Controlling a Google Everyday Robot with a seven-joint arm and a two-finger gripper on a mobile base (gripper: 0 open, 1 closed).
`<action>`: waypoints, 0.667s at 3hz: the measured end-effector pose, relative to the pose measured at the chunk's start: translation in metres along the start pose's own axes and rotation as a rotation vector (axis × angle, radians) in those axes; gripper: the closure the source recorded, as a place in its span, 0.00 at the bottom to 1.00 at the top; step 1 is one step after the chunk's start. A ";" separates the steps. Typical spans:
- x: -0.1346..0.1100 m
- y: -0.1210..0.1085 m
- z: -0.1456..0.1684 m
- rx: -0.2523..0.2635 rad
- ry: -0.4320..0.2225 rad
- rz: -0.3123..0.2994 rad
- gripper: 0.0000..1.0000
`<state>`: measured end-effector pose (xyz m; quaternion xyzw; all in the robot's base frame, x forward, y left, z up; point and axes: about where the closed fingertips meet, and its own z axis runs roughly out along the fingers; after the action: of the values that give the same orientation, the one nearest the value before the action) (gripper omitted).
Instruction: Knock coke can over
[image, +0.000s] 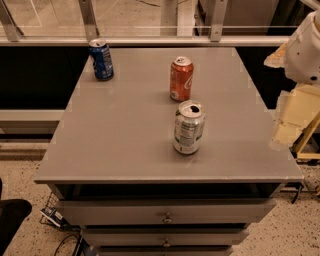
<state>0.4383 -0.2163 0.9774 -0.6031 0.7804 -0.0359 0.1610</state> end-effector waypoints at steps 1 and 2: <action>-0.002 -0.004 -0.001 0.013 -0.010 0.002 0.00; -0.016 -0.025 0.007 0.067 -0.084 0.031 0.00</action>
Offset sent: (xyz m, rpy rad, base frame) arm 0.0846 0.0245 0.0046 0.2178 -0.2113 -0.0670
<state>0.4671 -0.2068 0.9809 -0.5862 0.7806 -0.0340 0.2141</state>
